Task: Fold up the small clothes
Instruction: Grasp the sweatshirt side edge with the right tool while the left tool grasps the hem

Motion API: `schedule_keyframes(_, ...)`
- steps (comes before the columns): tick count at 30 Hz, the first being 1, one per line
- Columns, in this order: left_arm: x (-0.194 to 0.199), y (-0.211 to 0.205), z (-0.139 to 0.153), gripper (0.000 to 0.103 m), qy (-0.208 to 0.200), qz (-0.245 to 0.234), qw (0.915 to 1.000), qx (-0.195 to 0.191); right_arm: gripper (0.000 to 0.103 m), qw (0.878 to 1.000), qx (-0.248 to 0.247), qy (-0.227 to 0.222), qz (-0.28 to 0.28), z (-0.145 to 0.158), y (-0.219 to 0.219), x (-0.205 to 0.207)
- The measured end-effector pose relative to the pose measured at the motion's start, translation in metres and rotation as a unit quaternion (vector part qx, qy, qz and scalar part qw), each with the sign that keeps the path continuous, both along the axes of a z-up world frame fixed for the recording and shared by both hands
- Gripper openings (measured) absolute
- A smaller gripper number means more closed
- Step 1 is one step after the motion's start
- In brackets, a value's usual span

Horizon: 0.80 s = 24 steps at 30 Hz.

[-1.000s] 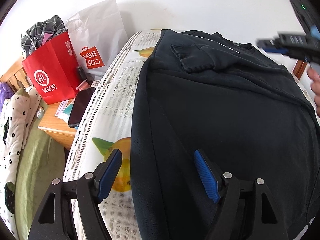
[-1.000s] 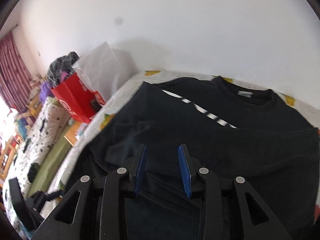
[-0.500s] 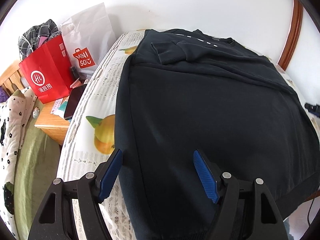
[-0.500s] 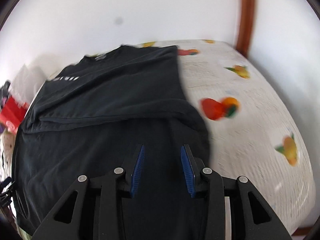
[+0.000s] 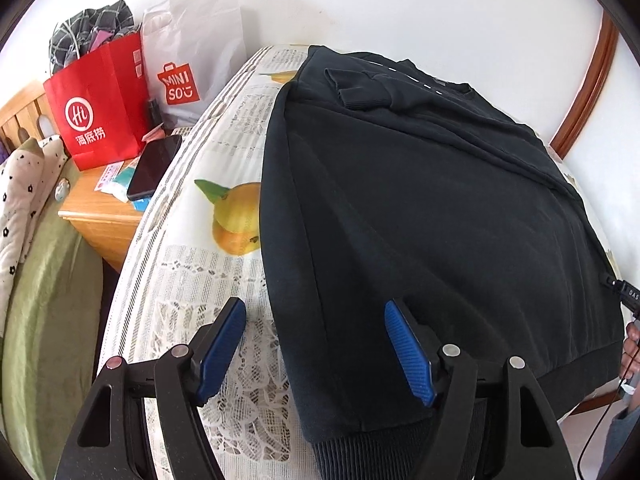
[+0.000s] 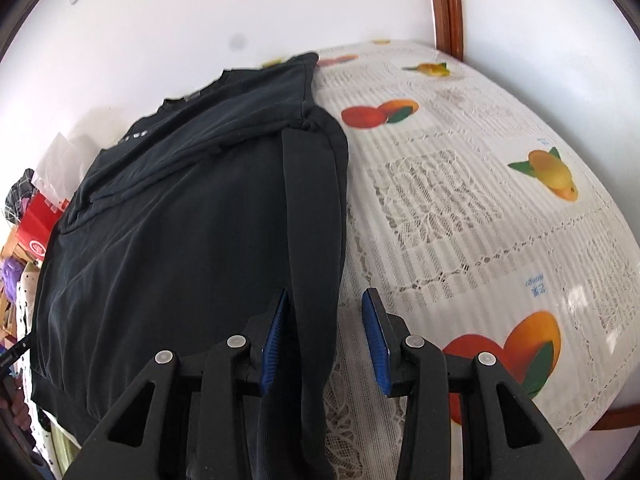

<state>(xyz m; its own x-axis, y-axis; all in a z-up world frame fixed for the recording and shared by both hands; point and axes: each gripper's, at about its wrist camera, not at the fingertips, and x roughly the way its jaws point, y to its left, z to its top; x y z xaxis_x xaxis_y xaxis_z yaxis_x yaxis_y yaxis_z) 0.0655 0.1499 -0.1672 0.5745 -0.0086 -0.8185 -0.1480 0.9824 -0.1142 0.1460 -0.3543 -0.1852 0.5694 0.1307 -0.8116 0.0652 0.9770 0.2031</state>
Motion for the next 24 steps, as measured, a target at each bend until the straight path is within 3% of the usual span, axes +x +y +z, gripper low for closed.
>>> schedule_keyframes(8, 0.025, 0.004, -0.003, 0.061, -0.012, -0.001, 0.9999, 0.004, 0.038, 1.0, -0.016, -0.004, -0.006, 0.001, 0.006, 0.017)
schedule_keyframes(10, 0.031, 0.005, -0.002, 0.049, -0.018, 0.002, 0.9998, -0.001, 0.038, 1.0, -0.016, 0.0, -0.01, 0.001, 0.007, 0.024)
schedule_keyframes(12, 0.034, 0.006, -0.002, 0.048, -0.018, 0.008, 0.9997, -0.01, 0.038, 1.0, -0.02, 0.003, -0.006, 0.0, 0.008, 0.03)
schedule_keyframes(15, 0.03, 0.006, -0.002, 0.039, -0.019, 0.005, 0.9995, -0.025, 0.034, 0.999, -0.035, 0.003, 0.007, 0.0, 0.013, 0.032)
schedule_keyframes(17, 0.024, 0.004, -0.002, 0.037, -0.017, -0.002, 0.9993, -0.033, 0.03, 0.999, -0.037, 0.003, 0.018, 0.001, 0.016, 0.028)
schedule_keyframes(24, -0.002, -0.009, -0.003, 0.037, -0.009, -0.026, 0.9987, -0.043, 0.03, 0.999, -0.008, 0.011, 0.049, 0.001, 0.021, -0.001)
